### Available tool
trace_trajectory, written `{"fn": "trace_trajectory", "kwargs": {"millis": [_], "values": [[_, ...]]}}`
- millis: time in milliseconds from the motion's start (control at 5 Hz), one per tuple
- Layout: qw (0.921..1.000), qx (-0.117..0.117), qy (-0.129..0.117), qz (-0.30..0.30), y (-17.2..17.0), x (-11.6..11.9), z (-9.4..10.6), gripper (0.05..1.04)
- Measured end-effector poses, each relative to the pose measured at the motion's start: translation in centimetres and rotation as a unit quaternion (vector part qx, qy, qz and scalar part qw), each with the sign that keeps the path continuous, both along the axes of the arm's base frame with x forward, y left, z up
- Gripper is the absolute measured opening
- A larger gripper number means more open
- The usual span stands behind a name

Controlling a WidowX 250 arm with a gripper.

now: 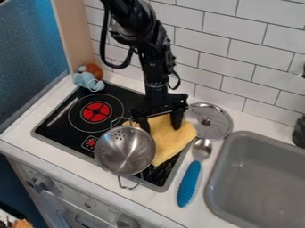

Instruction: Move the yellow cloth to right burner behind the silver pot

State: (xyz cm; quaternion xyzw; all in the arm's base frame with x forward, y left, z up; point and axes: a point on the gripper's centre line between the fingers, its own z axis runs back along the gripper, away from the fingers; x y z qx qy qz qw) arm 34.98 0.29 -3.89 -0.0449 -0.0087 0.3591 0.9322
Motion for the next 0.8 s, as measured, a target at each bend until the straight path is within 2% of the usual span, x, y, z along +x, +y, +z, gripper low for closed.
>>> {"fn": "trace_trajectory", "kwargs": {"millis": [200, 600, 800], "values": [[0.9999, -0.004, -0.015, 0.001, -0.1, 0.0, 1.5, 0.999], [0.9976, -0.014, -0.068, -0.003, 0.1, -0.7, 6.8, 0.999], [0.9974, -0.015, -0.070, 0.002, 0.3, -0.7, 7.0, 0.999]]}}
